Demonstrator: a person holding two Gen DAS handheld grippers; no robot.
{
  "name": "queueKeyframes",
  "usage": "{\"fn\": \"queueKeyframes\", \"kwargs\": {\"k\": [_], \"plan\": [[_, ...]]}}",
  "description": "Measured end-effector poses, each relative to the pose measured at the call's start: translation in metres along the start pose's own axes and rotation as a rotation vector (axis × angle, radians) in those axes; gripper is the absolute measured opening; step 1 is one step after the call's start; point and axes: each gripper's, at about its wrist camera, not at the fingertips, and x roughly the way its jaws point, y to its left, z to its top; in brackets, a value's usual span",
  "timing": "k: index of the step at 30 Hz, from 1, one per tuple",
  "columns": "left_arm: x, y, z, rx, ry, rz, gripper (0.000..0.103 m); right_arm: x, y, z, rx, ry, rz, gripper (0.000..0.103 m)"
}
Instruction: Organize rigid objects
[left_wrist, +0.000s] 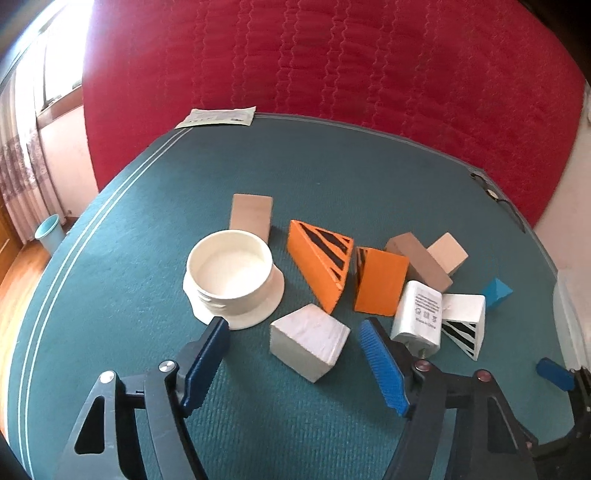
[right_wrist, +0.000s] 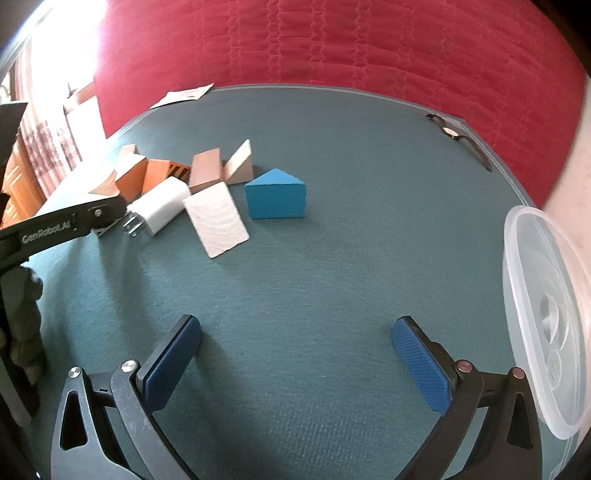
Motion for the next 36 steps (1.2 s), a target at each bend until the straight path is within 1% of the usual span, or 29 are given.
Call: {"fn": "queueKeyframes", "kwargs": {"k": [2,3,5,6,8,11,16,22,24,26,27,29,32,36], "plan": [[0.000,-0.001,-0.001,0.009,-0.001,-0.012,0.066,0.000,0.004,0.000,-0.019,-0.002,0.014,0.103],[-0.001,-0.002,-0.001,0.015,-0.002,-0.016,0.065,0.000,0.006,0.000,-0.028,-0.002,0.020,0.103],[-0.002,-0.003,-0.001,0.024,-0.002,-0.022,0.056,0.000,0.008,0.000,-0.040,-0.003,0.029,0.103],[-0.002,-0.003,-0.002,0.030,-0.002,-0.026,0.054,0.000,0.008,0.000,-0.041,-0.003,0.031,0.103],[-0.003,-0.005,-0.002,0.041,-0.002,-0.035,0.047,-0.001,0.008,0.000,-0.043,-0.003,0.034,0.103],[-0.003,-0.007,-0.003,0.056,0.001,-0.043,0.043,-0.001,0.008,0.000,-0.046,-0.004,0.039,0.103],[-0.006,-0.009,-0.005,0.069,-0.001,-0.059,0.042,-0.002,0.006,0.000,-0.042,-0.007,0.047,0.103],[-0.014,-0.010,-0.016,0.083,0.004,-0.084,0.042,-0.007,0.003,-0.001,-0.025,-0.030,0.096,0.098],[-0.017,-0.008,-0.019,0.081,0.007,-0.089,0.042,-0.007,0.005,-0.001,-0.047,-0.031,0.110,0.094],[-0.019,-0.006,-0.021,0.075,0.008,-0.092,0.042,-0.006,0.013,0.002,-0.104,-0.030,0.104,0.083],[-0.019,-0.006,-0.022,0.075,0.007,-0.091,0.042,-0.005,0.017,0.004,-0.126,-0.030,0.097,0.082],[-0.019,-0.007,-0.022,0.074,0.005,-0.087,0.042,-0.002,0.024,0.012,-0.156,-0.023,0.117,0.073],[-0.019,-0.007,-0.021,0.074,0.005,-0.087,0.042,0.008,0.030,0.027,-0.170,-0.015,0.132,0.066],[-0.018,-0.007,-0.021,0.075,0.005,-0.086,0.042,0.018,0.035,0.042,-0.165,-0.018,0.156,0.061]]}}
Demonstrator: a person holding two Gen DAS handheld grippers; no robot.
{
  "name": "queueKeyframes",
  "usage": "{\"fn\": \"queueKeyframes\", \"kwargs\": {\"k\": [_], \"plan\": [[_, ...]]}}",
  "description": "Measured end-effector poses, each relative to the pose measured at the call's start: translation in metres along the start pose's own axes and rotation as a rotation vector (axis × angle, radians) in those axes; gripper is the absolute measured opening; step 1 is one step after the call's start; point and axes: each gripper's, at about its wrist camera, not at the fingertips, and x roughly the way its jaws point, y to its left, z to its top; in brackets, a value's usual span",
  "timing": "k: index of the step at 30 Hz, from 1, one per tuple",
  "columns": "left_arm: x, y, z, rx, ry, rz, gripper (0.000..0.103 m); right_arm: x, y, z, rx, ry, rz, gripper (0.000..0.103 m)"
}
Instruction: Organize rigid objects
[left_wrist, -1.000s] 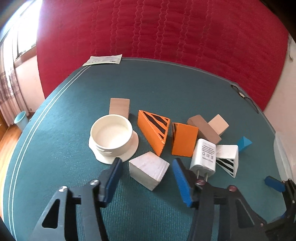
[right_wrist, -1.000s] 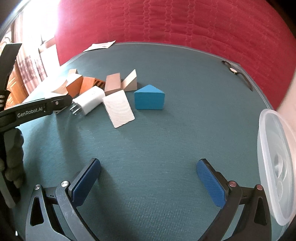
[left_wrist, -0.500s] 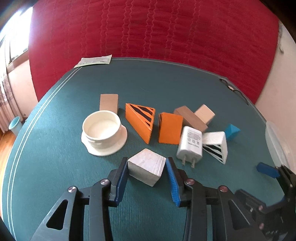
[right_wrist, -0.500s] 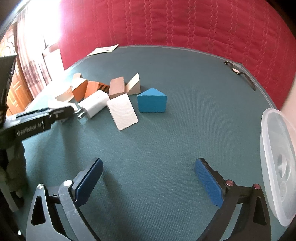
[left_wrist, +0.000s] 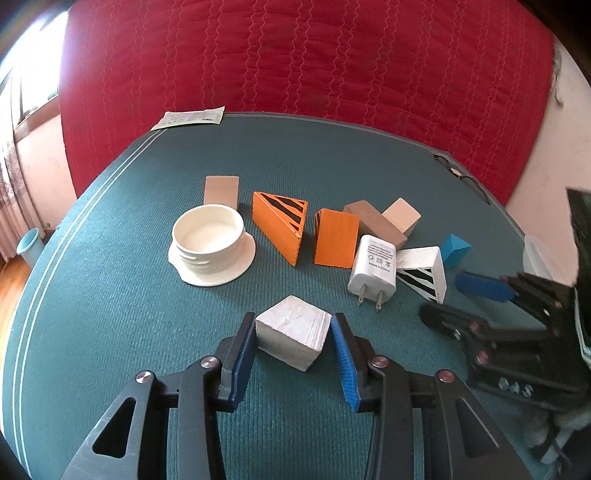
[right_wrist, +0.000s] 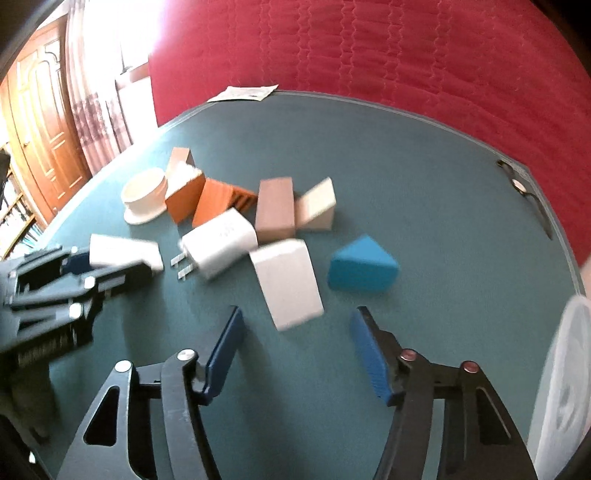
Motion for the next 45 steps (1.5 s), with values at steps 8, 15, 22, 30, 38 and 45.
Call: {"fn": "queueKeyframes", "kwargs": {"k": [8,15,22,30,38,45], "plan": [[0.000,0.000,0.000,0.000,-0.001,-0.001,0.043,0.015,0.007,0.016,-0.001,-0.033,-0.017,0.050],[0.001,0.001,0.000,0.002,-0.001,-0.001,0.043,0.014,0.011,0.015,0.005,-0.046,-0.015,0.038],[0.001,0.002,0.000,0.004,-0.001,-0.001,0.043,0.001,0.009,0.001,0.042,-0.056,0.014,0.035],[0.002,0.006,0.000,0.017,0.003,-0.006,0.043,-0.013,0.008,-0.017,0.074,-0.061,0.032,0.035],[0.002,0.009,0.000,0.025,0.001,0.000,0.042,-0.025,0.005,-0.032,0.093,-0.063,0.037,0.035],[-0.002,0.012,-0.004,0.006,-0.007,0.017,0.042,-0.034,-0.005,-0.040,0.122,-0.065,0.060,0.035]]}}
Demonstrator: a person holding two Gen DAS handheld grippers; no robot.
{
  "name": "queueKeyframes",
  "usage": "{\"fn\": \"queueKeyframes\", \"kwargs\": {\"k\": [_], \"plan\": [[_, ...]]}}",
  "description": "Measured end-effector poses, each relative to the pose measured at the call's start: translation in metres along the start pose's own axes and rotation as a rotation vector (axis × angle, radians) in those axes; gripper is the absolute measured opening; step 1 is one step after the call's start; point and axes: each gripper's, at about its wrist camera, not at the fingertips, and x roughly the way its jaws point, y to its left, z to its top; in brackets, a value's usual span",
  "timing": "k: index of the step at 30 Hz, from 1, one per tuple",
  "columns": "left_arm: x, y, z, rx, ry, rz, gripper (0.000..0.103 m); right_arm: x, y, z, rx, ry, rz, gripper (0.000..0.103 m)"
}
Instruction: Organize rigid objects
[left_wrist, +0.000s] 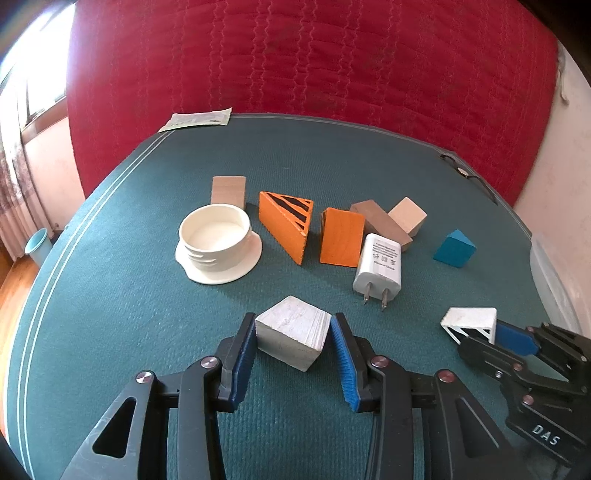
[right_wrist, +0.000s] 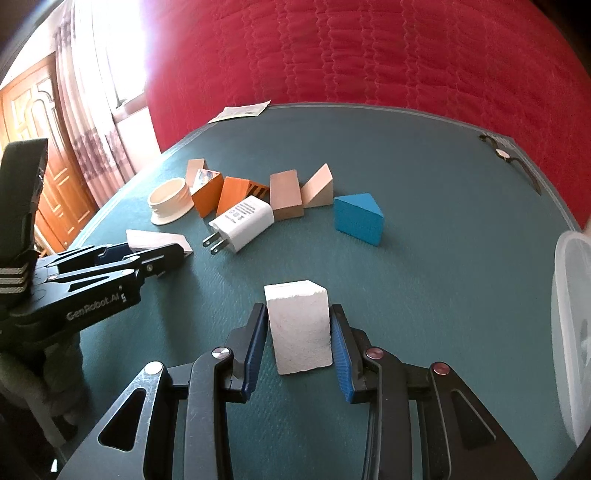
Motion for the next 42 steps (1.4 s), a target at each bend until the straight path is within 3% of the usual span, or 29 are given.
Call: {"fn": "queueKeyframes", "kwargs": {"k": [14,22,35,42], "plan": [[-0.012,-0.011,-0.012,-0.046,0.012,0.048,0.042,-0.027,-0.032,-0.008,0.124,-0.024,0.079,0.031],[-0.015,-0.021,-0.017,-0.048,0.014,0.057,0.042,-0.028,-0.032,-0.013,0.092,-0.025,0.110,0.033],[-0.017,-0.022,-0.017,-0.051,0.015,0.055,0.042,-0.016,-0.019,-0.018,0.016,-0.003,0.044,0.035],[-0.025,-0.034,-0.016,-0.028,-0.004,0.047,0.042,-0.021,-0.022,-0.017,0.039,-0.012,0.057,0.033]]}}
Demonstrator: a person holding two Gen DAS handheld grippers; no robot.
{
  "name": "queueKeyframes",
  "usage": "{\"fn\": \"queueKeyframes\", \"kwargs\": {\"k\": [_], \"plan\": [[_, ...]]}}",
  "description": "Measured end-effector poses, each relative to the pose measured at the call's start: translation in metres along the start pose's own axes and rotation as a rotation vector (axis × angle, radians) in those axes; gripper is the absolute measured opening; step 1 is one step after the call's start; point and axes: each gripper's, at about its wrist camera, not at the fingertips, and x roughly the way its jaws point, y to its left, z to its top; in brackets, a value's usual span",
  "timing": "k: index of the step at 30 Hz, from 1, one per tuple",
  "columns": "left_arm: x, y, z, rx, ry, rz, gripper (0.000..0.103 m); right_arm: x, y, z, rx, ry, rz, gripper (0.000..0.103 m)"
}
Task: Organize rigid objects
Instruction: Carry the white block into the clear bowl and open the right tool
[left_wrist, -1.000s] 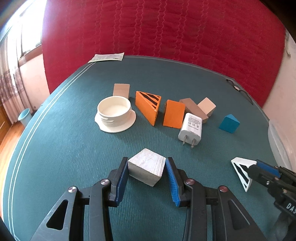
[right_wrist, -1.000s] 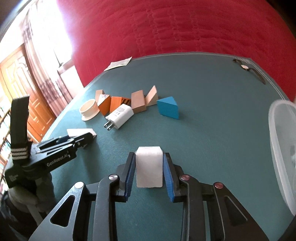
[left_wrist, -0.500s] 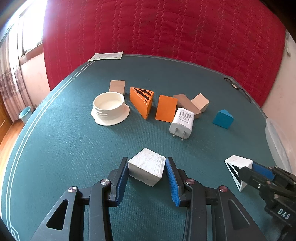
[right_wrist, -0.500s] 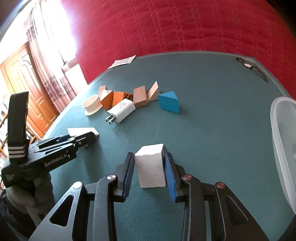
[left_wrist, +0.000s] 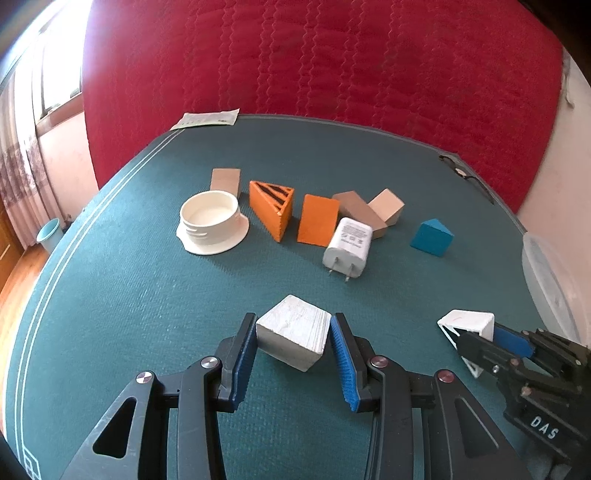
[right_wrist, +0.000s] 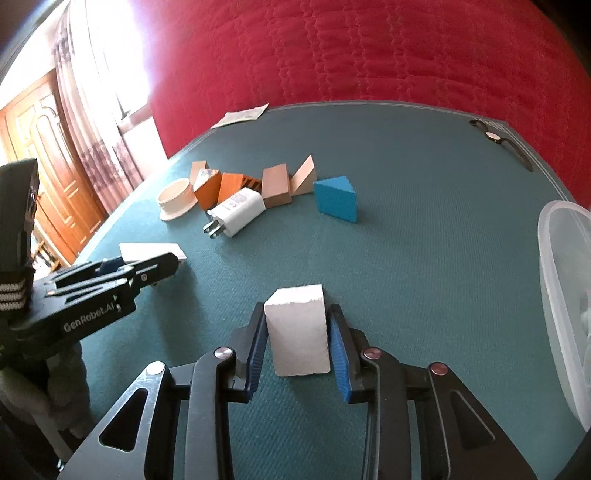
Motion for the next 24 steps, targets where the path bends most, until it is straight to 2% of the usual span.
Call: {"fn": "queueKeyframes", "kwargs": {"k": [5,13,19,24], "plan": [[-0.008,-0.007,0.003,0.008,-0.019,-0.003,0.042,-0.026,-0.011,0.007,0.031,-0.065,0.000,0.033],[-0.014,-0.044,0.010,0.082,-0.041,-0.035,0.042,-0.075,-0.051,0.006,0.099,-0.167,-0.071,0.033],[-0.019,-0.084,0.014,0.170,-0.056,-0.085,0.042,-0.108,-0.088,0.001,0.178,-0.241,-0.177,0.033],[-0.022,-0.113,0.019,0.227,-0.064,-0.130,0.038,-0.130,-0.120,-0.010,0.248,-0.285,-0.303,0.033]]}}
